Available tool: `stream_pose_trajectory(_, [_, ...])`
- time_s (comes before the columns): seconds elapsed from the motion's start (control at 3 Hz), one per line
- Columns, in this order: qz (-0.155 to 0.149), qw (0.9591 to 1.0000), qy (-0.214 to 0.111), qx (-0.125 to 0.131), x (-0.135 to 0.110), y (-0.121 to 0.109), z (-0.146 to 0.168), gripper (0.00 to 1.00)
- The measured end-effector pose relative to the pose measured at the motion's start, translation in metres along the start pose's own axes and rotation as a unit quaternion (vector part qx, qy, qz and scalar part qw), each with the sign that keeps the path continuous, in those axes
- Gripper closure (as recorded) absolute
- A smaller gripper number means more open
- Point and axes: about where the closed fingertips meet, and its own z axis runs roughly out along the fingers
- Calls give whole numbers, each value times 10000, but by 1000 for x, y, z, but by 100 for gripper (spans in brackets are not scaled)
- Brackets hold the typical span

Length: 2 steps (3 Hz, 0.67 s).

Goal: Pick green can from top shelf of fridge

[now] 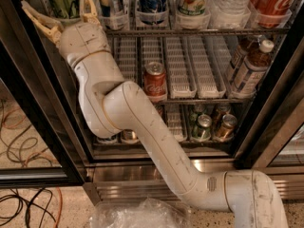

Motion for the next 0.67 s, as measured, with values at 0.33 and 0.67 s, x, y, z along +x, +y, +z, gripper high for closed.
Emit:
stream_pose_trajectory(0.33, [-54, 9999, 29, 82, 3, -4, 1, 30])
stream_pose_trajectory(0.67, [-48, 9999, 83, 48, 6, -4, -2, 29])
